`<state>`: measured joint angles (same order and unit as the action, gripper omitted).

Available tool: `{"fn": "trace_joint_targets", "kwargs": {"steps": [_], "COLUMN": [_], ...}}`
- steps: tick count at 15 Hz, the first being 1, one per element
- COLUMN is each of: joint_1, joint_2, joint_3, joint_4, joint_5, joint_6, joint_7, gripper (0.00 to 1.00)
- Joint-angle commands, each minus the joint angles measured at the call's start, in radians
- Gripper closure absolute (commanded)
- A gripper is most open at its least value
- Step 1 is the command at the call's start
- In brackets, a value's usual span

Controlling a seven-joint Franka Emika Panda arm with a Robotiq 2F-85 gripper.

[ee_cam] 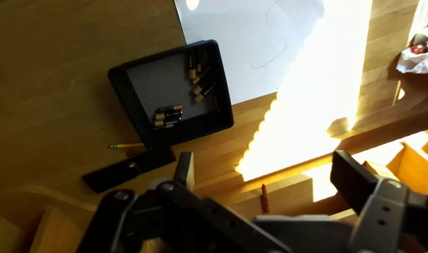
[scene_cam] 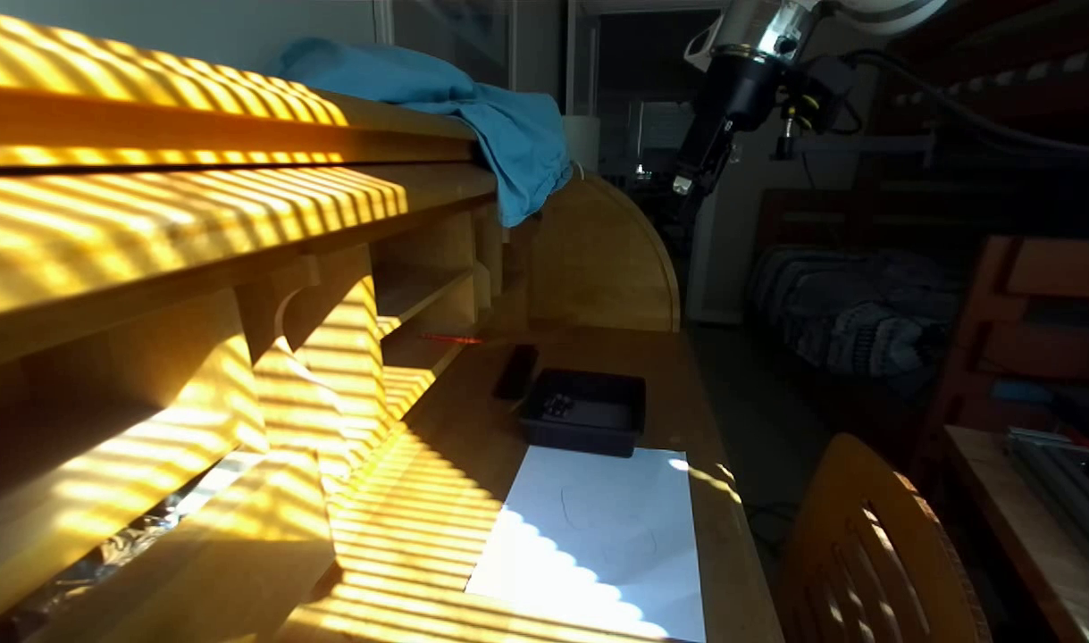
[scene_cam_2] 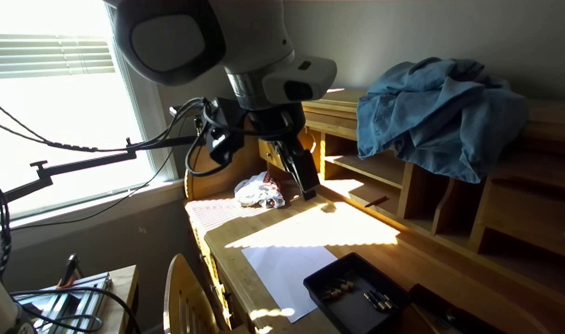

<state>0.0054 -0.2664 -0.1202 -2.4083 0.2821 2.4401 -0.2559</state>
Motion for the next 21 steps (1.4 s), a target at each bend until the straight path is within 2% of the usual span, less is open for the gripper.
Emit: {"fn": "trace_joint_targets", "kwargs": {"steps": [1, 8, 17, 21], "joint_1": [0.009, 0.019, 0.047, 0.042], "joint_2": [0.010, 0.032, 0.114, 0.175], "joint_3": [-0.002, -0.003, -0.016, -0.002], "joint_4": [0.001, 0.005, 0.049, 0.062], "joint_5": [0.018, 0.026, 0.033, 0.063], "joint_6": [0.008, 0.026, 0.025, 0.158], "joint_7": [-0.023, -0.053, -0.354, -0.395], "gripper": [0.00, 0.00, 0.00, 0.00]}}
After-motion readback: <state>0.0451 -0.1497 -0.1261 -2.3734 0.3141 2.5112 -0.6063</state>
